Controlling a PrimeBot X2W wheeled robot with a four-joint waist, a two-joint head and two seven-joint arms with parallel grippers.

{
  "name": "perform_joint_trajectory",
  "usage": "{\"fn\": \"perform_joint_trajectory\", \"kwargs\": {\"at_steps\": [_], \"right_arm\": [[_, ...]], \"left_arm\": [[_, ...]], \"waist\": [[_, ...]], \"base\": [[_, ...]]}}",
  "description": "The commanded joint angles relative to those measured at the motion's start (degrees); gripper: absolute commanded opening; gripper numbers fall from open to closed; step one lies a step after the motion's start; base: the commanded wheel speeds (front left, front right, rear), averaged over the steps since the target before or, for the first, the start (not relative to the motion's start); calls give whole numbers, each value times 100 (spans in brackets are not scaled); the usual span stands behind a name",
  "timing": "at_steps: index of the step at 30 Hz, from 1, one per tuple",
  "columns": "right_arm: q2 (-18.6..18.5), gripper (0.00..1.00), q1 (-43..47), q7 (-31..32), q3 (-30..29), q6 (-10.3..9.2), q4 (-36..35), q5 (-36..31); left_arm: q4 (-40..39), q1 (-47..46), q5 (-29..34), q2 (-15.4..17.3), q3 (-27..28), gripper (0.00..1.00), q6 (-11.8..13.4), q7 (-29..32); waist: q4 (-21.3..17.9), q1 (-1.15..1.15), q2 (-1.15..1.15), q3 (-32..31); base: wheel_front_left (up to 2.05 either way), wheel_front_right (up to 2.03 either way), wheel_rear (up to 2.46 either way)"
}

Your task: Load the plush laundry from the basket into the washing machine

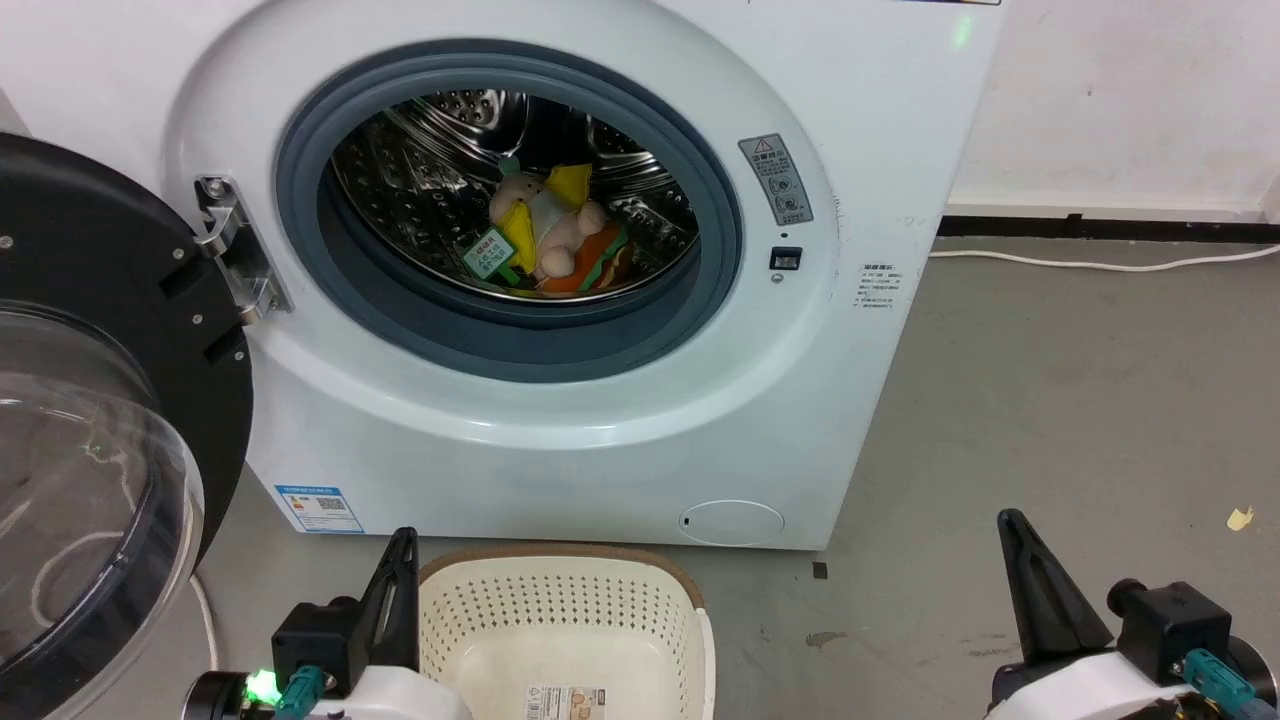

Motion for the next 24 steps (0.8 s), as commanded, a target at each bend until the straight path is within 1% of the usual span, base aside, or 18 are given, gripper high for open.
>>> {"fn": "perform_joint_trajectory", "kwargs": {"at_steps": [1, 24], "right_arm": [[1, 0, -114, 33, -1, -3, -37, -64], [1, 0, -176, 292, -1, -4, -67, -291]], "left_arm": [[-48, -97, 59, -18, 44, 0, -30, 42], [-167, -140, 229, -74, 189, 0, -109, 300]], "waist": [[0, 0, 0, -3], [-5, 0, 0, -39]], "base": [[0, 0, 0], [0, 0, 0]]}}
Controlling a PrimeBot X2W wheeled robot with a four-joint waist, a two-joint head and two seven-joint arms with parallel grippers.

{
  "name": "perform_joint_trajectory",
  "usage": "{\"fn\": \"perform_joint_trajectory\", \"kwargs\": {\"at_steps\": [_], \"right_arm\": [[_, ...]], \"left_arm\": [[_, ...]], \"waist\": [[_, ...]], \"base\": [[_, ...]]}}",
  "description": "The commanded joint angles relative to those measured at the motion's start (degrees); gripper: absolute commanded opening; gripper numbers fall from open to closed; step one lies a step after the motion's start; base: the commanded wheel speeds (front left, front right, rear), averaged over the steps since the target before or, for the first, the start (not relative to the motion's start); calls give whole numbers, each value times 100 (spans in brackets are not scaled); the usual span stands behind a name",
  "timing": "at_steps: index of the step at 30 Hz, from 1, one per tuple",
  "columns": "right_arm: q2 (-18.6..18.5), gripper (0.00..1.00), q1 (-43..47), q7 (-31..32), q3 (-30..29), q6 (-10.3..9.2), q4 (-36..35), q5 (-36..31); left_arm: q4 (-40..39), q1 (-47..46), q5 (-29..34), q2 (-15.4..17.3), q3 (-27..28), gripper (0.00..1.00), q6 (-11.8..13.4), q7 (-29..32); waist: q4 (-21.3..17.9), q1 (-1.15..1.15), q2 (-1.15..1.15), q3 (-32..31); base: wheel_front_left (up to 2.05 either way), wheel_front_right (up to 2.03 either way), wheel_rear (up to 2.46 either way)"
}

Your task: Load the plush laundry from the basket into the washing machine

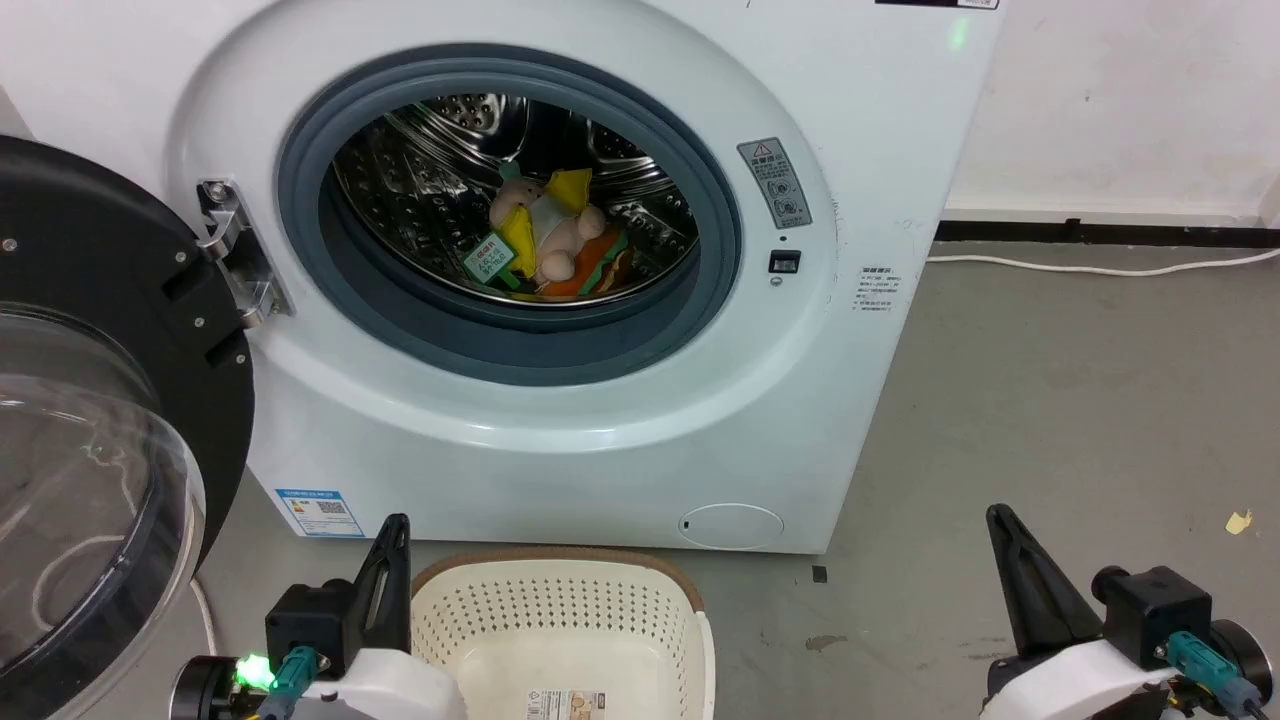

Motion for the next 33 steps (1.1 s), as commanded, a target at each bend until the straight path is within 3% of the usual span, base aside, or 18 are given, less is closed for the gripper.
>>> {"fn": "perform_joint_trajectory", "kwargs": {"at_steps": [1, 33], "right_arm": [[1, 0, -85, 34, -4, -4, -40, -69], [2, 0, -174, 405, -4, -5, -82, -394]], "left_arm": [[-34, -59, 58, -33, 42, 0, -21, 28], [-206, -121, 302, -114, 250, 0, -135, 397]], "waist": [[0, 0, 0, -2], [-7, 0, 0, -54]], "base": [[0, 0, 0], [0, 0, 0]]}}
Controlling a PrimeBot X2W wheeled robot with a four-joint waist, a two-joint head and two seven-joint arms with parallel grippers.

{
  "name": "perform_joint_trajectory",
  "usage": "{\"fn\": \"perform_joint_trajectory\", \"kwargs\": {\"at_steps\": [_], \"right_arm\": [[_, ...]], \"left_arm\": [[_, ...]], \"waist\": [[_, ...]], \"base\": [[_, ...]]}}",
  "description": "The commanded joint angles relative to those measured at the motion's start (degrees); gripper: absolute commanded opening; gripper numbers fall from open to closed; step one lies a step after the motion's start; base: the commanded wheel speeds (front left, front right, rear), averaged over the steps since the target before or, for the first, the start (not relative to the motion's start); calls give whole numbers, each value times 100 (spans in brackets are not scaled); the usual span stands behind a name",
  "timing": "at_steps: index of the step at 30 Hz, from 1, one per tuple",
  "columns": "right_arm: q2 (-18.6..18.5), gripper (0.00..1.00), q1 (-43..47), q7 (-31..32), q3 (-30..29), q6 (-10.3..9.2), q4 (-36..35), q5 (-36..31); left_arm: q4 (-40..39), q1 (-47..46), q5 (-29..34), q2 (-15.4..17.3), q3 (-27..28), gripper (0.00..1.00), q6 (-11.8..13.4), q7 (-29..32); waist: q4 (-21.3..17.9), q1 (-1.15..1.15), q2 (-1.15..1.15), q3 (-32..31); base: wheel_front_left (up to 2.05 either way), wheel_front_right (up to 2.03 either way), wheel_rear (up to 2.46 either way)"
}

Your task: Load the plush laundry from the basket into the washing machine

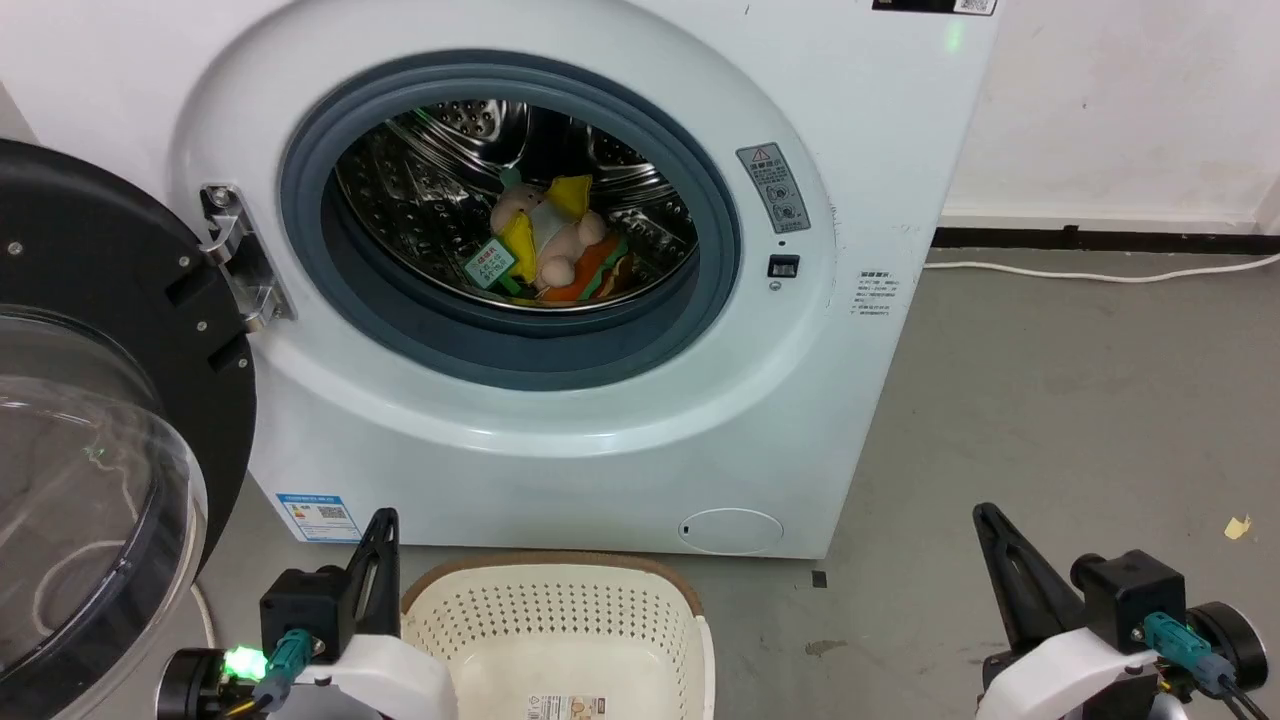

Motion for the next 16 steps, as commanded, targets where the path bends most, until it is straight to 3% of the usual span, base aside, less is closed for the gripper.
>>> {"fn": "perform_joint_trajectory", "kwargs": {"at_steps": [1, 16], "right_arm": [[2, 0, -79, 7, -4, -5, -28, -44], [2, 0, -79, 7, -4, -5, -28, -44]], "left_arm": [[-36, -88, 46, -9, 32, 0, -32, 17], [-36, -88, 46, -9, 32, 0, -32, 17]], "waist": [[0, 0, 0, 0], [0, 0, 0, 0]], "base": [[0, 0, 0], [0, 0, 0]]}}
